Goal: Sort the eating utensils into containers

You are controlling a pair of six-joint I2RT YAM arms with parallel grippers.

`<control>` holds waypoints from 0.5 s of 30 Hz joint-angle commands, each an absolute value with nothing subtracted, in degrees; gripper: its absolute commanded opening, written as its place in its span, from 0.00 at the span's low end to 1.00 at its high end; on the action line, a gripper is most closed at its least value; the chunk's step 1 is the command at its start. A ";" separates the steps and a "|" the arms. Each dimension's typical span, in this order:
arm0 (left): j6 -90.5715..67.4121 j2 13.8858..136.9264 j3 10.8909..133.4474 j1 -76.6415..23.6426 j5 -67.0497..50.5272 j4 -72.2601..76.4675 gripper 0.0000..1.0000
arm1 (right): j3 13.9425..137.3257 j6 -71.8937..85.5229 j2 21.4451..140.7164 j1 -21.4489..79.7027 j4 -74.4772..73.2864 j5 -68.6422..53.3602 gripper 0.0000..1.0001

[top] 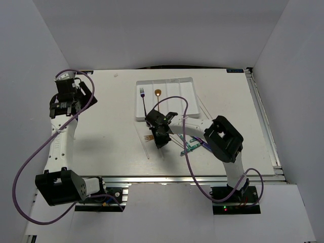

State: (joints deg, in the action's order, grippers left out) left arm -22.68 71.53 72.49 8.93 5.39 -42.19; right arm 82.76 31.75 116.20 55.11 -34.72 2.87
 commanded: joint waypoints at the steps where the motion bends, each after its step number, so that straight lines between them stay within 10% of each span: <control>1: -22.15 68.73 72.60 9.32 5.19 -42.01 0.87 | 84.64 32.52 112.53 56.69 -32.78 1.41 0.00; 15: -20.39 72.68 72.60 9.23 -2.19 -39.03 0.87 | 89.90 13.92 101.23 33.80 -28.31 4.22 0.00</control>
